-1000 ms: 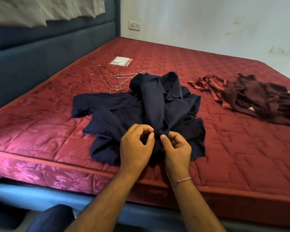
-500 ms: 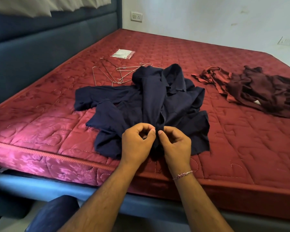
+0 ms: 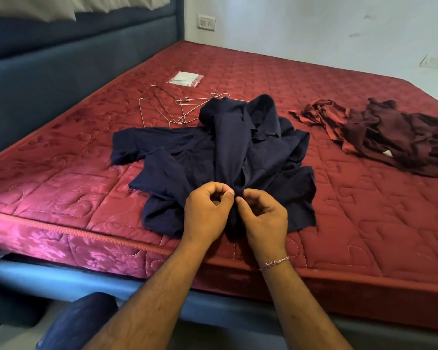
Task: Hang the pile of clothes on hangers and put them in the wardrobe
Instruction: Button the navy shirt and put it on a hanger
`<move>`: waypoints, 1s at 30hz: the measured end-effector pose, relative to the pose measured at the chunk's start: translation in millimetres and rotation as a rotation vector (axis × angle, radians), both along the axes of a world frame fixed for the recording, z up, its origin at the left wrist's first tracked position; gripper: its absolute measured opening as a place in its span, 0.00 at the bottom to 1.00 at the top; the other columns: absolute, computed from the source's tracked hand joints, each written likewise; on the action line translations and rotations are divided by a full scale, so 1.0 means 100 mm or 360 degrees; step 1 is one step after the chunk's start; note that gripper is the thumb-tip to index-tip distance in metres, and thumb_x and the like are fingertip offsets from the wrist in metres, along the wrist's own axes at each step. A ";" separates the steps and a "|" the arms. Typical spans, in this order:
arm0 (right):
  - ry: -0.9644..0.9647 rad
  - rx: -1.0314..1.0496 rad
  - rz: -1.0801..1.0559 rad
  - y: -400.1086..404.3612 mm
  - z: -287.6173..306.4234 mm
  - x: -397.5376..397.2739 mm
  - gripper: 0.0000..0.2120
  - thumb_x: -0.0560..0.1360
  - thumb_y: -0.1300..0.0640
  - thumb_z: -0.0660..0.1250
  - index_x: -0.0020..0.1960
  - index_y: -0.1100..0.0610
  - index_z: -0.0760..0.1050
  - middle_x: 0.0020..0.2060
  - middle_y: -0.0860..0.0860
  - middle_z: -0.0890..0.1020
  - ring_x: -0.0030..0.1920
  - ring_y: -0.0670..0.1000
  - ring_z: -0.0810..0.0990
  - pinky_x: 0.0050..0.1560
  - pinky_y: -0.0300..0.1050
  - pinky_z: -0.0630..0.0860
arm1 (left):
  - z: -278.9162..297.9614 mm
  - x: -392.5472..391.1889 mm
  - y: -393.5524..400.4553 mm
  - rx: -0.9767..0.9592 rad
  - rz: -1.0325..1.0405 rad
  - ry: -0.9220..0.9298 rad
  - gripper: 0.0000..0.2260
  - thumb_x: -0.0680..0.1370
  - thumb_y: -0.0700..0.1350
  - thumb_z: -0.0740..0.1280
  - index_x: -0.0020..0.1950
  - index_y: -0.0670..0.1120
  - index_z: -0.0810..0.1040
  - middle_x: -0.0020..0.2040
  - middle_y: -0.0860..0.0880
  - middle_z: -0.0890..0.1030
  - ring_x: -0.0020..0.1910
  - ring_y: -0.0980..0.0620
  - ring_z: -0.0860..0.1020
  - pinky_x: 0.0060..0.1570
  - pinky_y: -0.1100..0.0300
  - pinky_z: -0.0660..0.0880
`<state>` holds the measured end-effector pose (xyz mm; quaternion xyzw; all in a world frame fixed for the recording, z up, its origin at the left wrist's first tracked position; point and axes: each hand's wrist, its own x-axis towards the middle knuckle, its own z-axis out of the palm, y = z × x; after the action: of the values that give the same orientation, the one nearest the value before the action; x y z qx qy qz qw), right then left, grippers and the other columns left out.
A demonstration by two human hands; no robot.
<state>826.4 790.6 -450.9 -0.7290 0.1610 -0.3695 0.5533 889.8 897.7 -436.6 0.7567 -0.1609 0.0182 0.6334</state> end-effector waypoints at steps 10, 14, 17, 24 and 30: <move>0.0003 0.0033 0.0145 0.06 0.02 -0.03 0.10 0.80 0.66 0.70 0.51 0.51 0.84 0.44 0.51 0.87 0.41 0.53 0.87 0.43 0.54 0.86 | -0.01 0.16 0.09 0.0028 -0.0317 0.0263 0.07 0.81 0.44 0.70 0.44 0.50 0.85 0.42 0.51 0.86 0.43 0.52 0.85 0.51 0.47 0.83; 0.0041 -0.0089 0.0134 0.05 -0.06 0.00 0.07 0.78 0.58 0.73 0.54 0.49 0.85 0.47 0.46 0.87 0.47 0.51 0.87 0.47 0.57 0.85 | 0.01 0.21 0.16 -0.0056 -0.0531 0.0349 0.08 0.82 0.38 0.68 0.47 0.44 0.86 0.42 0.46 0.86 0.43 0.51 0.83 0.52 0.46 0.82; 0.0061 -0.0268 0.0089 0.04 -0.08 0.01 0.09 0.76 0.55 0.73 0.56 0.49 0.85 0.49 0.42 0.87 0.50 0.47 0.87 0.50 0.54 0.84 | 0.05 0.21 0.20 -0.0073 -0.0653 0.0387 0.12 0.83 0.34 0.65 0.45 0.44 0.85 0.40 0.48 0.86 0.42 0.54 0.83 0.45 0.58 0.80; 0.0059 -0.0518 0.0008 0.06 -0.03 0.01 0.09 0.74 0.62 0.75 0.52 0.52 0.85 0.45 0.41 0.86 0.45 0.44 0.85 0.50 0.44 0.82 | 0.02 0.15 0.20 -0.0201 -0.0577 0.0383 0.06 0.81 0.38 0.70 0.49 0.42 0.86 0.45 0.44 0.88 0.49 0.45 0.86 0.54 0.51 0.83; 0.0045 -0.0116 0.0200 -0.01 -0.04 0.01 0.07 0.75 0.64 0.74 0.49 0.53 0.84 0.43 0.49 0.87 0.45 0.52 0.86 0.50 0.56 0.84 | -0.03 0.19 0.22 -0.0164 -0.0594 0.0342 0.07 0.81 0.35 0.68 0.46 0.39 0.85 0.42 0.43 0.86 0.42 0.50 0.83 0.49 0.52 0.80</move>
<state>827.8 790.0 -454.7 -0.7625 0.1090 -0.3295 0.5461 908.4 919.3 -439.4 0.6781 -0.2286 -0.1720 0.6770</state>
